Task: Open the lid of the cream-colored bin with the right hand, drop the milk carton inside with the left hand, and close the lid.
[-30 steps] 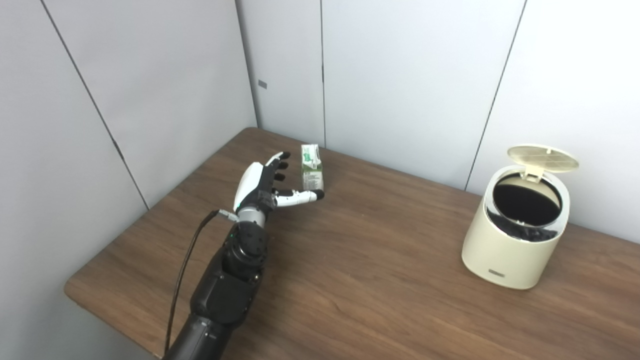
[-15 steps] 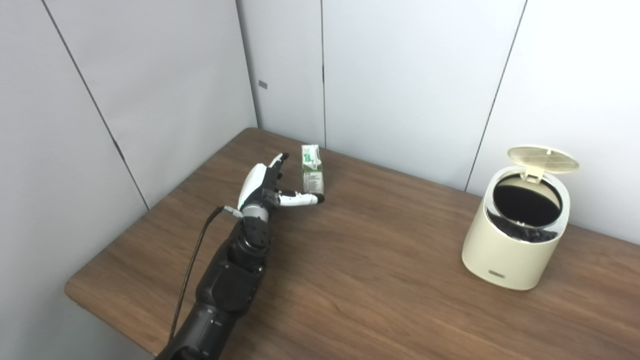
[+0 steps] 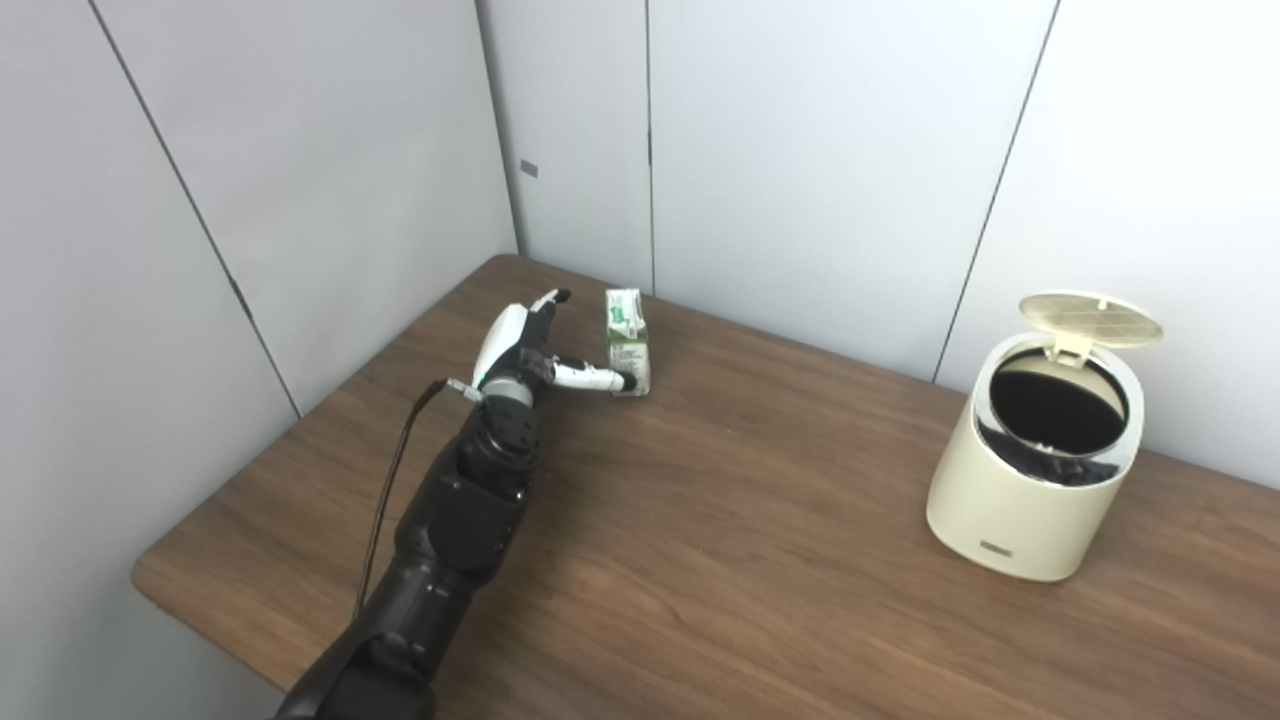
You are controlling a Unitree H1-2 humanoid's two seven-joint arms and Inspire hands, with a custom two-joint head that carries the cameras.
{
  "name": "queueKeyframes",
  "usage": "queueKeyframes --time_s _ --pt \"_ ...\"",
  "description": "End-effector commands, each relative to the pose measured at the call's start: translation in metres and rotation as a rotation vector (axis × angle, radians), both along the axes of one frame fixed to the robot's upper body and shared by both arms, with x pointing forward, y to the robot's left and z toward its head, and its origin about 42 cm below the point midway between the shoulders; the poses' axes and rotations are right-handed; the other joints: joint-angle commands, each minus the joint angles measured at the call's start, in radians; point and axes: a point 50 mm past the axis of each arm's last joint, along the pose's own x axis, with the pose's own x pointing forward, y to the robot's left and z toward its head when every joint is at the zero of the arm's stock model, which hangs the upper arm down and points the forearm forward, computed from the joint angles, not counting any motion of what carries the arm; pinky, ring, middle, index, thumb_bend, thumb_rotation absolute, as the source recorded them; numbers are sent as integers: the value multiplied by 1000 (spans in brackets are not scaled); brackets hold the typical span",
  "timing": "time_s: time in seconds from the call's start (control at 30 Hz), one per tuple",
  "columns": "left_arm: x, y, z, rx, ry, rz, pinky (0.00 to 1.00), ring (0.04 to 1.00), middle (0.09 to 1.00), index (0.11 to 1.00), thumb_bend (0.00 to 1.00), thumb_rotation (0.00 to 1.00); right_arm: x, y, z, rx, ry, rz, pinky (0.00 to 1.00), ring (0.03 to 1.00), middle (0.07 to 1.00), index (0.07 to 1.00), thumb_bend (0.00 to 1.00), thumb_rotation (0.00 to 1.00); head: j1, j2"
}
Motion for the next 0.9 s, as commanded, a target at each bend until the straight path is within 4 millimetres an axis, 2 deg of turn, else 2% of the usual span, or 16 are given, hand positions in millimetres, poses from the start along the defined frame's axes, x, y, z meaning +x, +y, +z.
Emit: queueKeyframes --time_s 0.0,0.03,0.07,0.1,0.13,0.2,0.23,0.37,0.4,0.5,0.57,0.67,0.8,0.87 --pt "10 10 27 38 -67 5 690 884 933 973 1000 81 -12 -1 -13 1 12 3 540 735 763 732 522 972 -6 -1" --pt "11 10 27 41 -66 3 690 884 933 973 1000 81 -12 0 -13 2 12 4 540 735 763 732 522 972 -8 0" --pt "12 10 27 44 -66 2 528 722 798 964 1000 73 -13 0 -13 2 11 4 539 734 762 730 530 970 -11 -1" --pt "13 10 27 28 -75 -1 473 667 753 960 1000 70 -14 1 -13 4 11 5 538 733 762 729 533 969 -14 0" --pt "14 10 27 5 -85 -9 458 652 748 958 1000 55 -14 1 -13 4 9 5 535 731 759 727 538 968 -18 0" --pt "17 11 26 -34 -109 -33 657 815 869 959 1000 37 -15 1 -13 -2 8 3 531 728 756 726 537 968 -21 1" --pt "18 11 26 -50 -118 -42 727 850 898 952 1000 39 -16 1 -13 -5 7 0 528 727 757 726 537 975 -23 1" --pt "24 11 26 -88 -146 -66 814 899 928 942 1000 51 -16 1 -14 -12 7 -7 524 724 757 727 535 980 -31 -3" --pt "25 10 26 -99 -152 -73 821 904 931 940 1000 53 -16 1 -15 -13 9 -8 524 723 757 727 534 981 -32 -3" --pt "28 7 27 -122 -170 -88 741 860 904 932 993 57 -17 1 -16 -15 14 -10 526 727 761 734 519 981 -38 -4" --pt "30 5 28 -140 -182 -96 817 902 921 920 983 39 -17 0 -17 -18 16 -11 532 733 764 737 528 988 -39 -4" --pt "32 2 29 -144 -194 -109 879 930 917 901 963 24 -17 1 -17 -16 17 -13 536 734 763 736 526 977 -41 -5" --pt "36 -3 30 -172 -219 -137 889 920 889 877 946 2 -16 2 -18 -16 18 -11 532 736 767 738 528 981 -44 -7" --pt "38 -5 31 -173 -225 -152 855 900 879 869 948 6 -16 3 -18 -13 19 -10 532 735 766 737 531 983 -51 -9"
